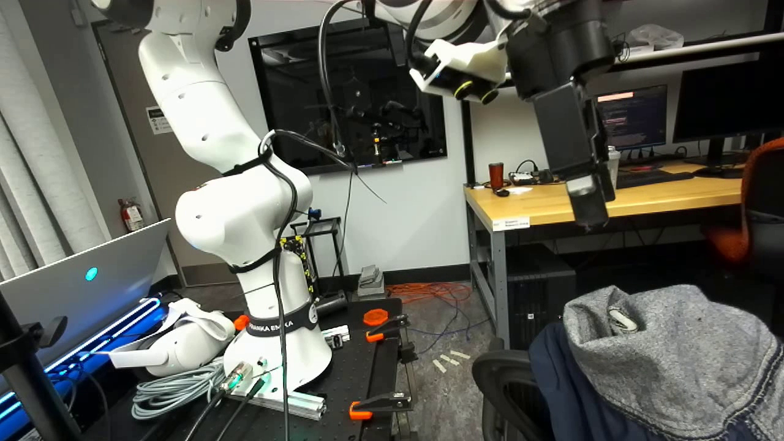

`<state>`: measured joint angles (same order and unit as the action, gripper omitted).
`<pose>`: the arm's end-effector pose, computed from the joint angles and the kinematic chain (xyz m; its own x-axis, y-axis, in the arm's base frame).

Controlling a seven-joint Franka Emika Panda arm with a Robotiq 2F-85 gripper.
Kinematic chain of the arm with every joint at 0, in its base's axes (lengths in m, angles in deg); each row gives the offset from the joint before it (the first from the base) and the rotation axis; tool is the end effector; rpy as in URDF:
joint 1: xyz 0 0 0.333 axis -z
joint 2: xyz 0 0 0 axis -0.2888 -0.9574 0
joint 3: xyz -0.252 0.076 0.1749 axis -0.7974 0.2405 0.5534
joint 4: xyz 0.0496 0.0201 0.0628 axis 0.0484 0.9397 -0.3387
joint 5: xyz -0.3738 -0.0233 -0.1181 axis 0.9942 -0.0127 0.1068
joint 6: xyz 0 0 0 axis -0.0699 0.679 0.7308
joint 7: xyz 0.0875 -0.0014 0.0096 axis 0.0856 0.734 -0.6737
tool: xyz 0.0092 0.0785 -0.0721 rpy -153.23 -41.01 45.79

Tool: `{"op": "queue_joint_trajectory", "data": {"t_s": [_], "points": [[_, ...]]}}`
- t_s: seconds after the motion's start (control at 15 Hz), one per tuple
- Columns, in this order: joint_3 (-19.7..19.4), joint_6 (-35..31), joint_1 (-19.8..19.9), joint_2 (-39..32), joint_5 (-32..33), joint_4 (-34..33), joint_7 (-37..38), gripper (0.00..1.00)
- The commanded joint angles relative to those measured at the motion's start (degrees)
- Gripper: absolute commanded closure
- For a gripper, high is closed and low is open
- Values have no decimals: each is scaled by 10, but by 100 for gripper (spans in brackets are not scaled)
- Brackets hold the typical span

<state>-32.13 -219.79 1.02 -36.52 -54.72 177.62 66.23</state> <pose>0.4150 -0.2120 0.4871 0.8305 -0.4866 0.2709 -0.5259 -0.8454 0.0936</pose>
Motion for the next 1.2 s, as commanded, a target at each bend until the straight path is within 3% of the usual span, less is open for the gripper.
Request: {"op": "queue_joint_trajectory", "data": {"t_s": [0.0, 0.4, 1.13], "points": [[-9, -5, 10, 1, 13, 24, 22, 0], [-31, -35, 23, -25, 11, 45, 27, 0], [-44, -196, 6, -122, -6, 34, 3, 0]]}}
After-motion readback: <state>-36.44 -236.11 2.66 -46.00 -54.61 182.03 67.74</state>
